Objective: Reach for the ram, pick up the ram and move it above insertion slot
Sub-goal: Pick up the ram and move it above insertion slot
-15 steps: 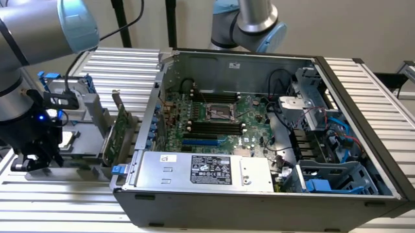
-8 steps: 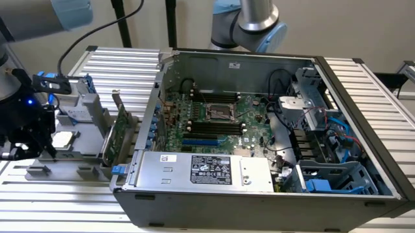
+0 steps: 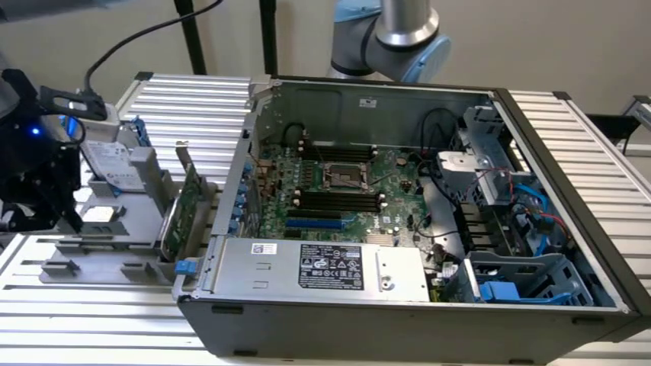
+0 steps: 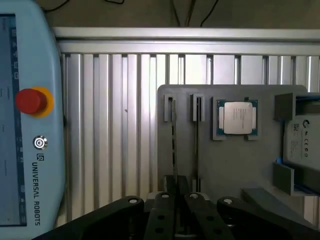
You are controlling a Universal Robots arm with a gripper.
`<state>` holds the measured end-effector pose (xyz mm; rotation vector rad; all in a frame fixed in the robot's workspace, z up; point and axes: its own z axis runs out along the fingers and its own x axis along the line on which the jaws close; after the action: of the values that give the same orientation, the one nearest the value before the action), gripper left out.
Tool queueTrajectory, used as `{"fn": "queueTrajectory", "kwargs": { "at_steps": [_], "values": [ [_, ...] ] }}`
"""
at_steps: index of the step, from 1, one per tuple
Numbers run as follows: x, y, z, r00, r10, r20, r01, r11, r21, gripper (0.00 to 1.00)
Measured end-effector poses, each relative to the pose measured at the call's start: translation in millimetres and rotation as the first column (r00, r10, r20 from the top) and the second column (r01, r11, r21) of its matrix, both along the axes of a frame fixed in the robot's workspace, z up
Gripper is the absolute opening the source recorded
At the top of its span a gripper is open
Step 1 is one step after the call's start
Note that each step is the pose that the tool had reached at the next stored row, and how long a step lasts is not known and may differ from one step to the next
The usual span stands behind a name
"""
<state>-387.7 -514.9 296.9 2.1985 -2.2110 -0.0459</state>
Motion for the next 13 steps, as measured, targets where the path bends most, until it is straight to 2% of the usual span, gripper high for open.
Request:
{"fn": "queueTrajectory", "kwargs": {
  "at_steps": [4,13],
  "values": [
    [13.9,0.0,18.2,1.0,0.0,-0.0002,0.0,1.0,0.0001,0.14],
    [54.6,0.0,59.2,1.0,0.0,-0.0003,0.0,1.0,0.0001,0.14]
  ]
}}
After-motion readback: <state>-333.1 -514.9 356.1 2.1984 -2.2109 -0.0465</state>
